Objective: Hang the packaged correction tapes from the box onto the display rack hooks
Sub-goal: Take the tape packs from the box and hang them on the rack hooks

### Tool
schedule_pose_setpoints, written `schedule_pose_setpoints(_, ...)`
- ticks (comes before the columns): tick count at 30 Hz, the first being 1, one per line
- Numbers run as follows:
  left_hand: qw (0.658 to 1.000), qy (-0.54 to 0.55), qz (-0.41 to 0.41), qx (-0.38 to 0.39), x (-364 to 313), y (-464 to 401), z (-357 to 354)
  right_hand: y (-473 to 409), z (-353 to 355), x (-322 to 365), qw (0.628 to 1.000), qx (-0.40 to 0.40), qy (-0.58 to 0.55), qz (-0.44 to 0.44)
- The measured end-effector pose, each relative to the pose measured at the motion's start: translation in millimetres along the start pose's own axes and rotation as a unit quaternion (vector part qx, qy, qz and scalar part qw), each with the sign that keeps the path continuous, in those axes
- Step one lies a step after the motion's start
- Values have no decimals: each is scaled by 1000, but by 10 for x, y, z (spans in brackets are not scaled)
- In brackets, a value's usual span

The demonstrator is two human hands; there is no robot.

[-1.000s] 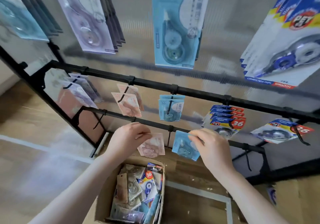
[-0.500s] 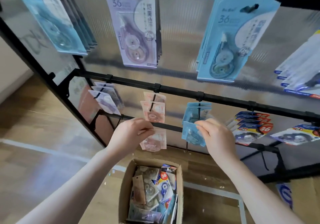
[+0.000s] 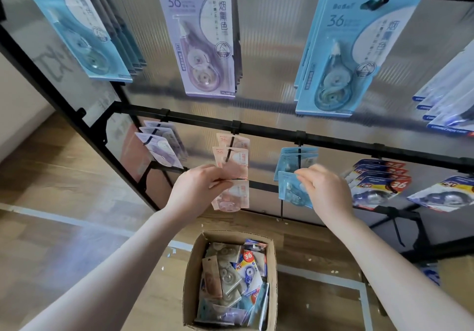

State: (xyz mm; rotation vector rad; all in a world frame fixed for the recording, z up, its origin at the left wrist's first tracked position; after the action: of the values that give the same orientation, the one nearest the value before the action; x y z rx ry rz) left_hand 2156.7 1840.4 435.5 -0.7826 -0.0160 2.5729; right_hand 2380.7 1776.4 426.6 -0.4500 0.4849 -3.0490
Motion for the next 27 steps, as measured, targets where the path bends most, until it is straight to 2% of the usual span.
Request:
schedule_pose_setpoints(11,999,-16,-16,-31,-22,-356,-85,-56,-90,-102,1000,-10,4,12)
schedule_pose_setpoints(19,999,-26,-25,-33,124,-474,-184,-64,-163,-126,998,-11,17,62)
schedule_pose_setpoints(23,997,-23,-68,-30,102,-479,-203,-91,-177,-207,997,-17,-31,62)
schedule_pose_setpoints(27,996,-11,-78,-39,153,-506,-165,-109,-212,-221,997,-7,-53,57)
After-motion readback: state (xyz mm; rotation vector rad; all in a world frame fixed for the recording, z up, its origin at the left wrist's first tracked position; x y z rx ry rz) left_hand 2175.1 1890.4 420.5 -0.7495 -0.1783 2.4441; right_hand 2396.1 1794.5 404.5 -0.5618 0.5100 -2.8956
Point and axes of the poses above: each hand's wrist, its own y-axis away from the middle knuckle, its own z-axis out of the back of the hand, x = y × z, the point moved 8 cm from there along -y, towards the middle knuckle, and after that the axes turned 6 degrees about z, right-handed, at the moved point
